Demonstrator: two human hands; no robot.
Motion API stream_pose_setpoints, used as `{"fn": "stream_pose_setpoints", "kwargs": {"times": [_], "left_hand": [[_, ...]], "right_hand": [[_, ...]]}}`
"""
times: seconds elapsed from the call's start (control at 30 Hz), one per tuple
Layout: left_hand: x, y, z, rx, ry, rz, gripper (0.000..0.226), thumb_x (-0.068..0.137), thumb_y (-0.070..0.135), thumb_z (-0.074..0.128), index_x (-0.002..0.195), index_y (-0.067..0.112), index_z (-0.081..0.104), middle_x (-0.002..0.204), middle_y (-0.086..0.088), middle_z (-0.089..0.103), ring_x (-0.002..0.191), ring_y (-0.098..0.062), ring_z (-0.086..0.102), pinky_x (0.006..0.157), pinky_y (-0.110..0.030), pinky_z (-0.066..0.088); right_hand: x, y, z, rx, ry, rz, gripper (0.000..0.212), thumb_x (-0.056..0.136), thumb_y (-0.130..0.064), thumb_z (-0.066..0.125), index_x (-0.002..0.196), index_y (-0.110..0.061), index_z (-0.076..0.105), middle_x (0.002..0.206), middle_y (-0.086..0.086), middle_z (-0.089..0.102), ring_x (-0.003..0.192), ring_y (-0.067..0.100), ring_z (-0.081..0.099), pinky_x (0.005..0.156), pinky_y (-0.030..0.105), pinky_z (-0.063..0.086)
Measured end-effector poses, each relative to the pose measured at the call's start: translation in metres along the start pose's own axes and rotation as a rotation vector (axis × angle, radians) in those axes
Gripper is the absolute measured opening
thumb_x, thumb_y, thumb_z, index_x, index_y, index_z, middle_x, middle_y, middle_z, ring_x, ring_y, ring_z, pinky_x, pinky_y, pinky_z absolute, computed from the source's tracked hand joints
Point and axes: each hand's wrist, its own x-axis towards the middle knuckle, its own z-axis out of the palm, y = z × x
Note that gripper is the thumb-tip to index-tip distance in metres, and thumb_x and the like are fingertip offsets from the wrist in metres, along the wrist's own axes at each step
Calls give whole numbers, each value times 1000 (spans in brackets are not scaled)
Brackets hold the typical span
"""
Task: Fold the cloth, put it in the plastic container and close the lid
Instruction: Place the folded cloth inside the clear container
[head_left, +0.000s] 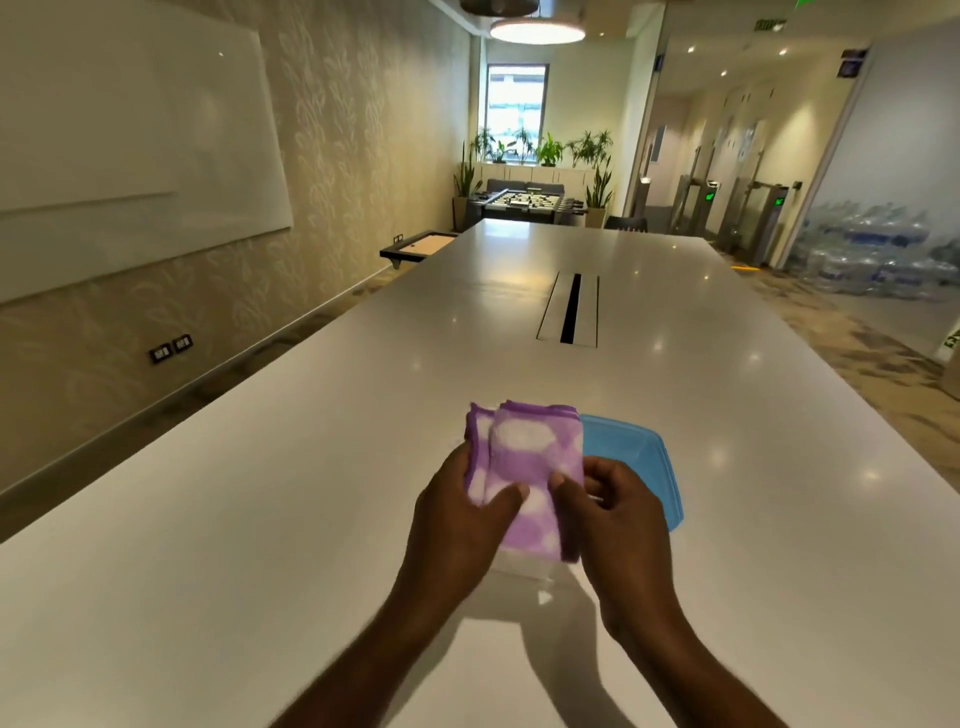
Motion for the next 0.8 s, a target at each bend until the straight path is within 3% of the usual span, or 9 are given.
{"fn": "stream_pose_setpoints", "kwargs": {"times": [0.1,0.2,0.3,0.37,0.43,0.53,0.67,0.8], "left_hand": [[36,4,11,114,-22,-6,48,83,27,68,127,17,53,113,-4,64,100,-20,61,85,-35,56],[63,-1,23,239,-35,5,47,85,26,65,128,10,52,116,-11,65,102,-26,62,87,-38,55],[79,-6,33,324,-35,6,56,86,24,65,135,9,43,123,-13,63,108,-29,61,90,-36,53],[86,-9,38,392,-54,-14,67,87,23,63,143,11,29,128,-16,59,113,-33,59,92,-37,49],[92,-14,41,461,-92,-6,71,88,24,60,147,13,22,131,-18,56,116,-35,57,96,-40,48],[99,-21,44,526,-132,31,56,88,24,58,140,15,38,123,-18,62,109,-35,61,94,-42,50],[104,-30,46,669,-202,81,24,83,11,55,107,9,59,108,-16,68,98,-33,64,81,-34,50],[106,-43,49,702,-269,37,31,80,13,61,110,8,62,112,-15,68,104,-32,64,83,-30,48]], "right_hand": [[31,1,11,-127,26,-42,12,86,-19,63,97,-18,68,88,-2,71,73,7,67,53,16,52],[59,6,23,-335,4,-72,15,85,-17,60,93,-9,70,82,6,71,72,17,67,65,29,57],[85,19,31,-523,-26,-95,15,83,-14,61,88,0,63,76,8,65,70,22,62,55,23,47],[97,27,36,-617,-50,-87,27,79,-13,69,99,0,56,79,6,59,71,20,57,50,18,38],[106,36,42,-677,-86,-103,40,78,-23,72,106,-3,51,86,8,61,74,19,58,55,20,37],[117,42,52,-865,-150,-36,58,75,-29,76,117,-4,46,103,9,62,88,23,63,65,22,38],[123,50,59,-963,-247,-82,60,65,-18,82,111,-1,47,99,14,64,59,14,53,43,17,27],[123,56,64,-953,-298,-70,41,76,-11,71,109,0,49,103,18,65,87,31,66,61,27,42]]}}
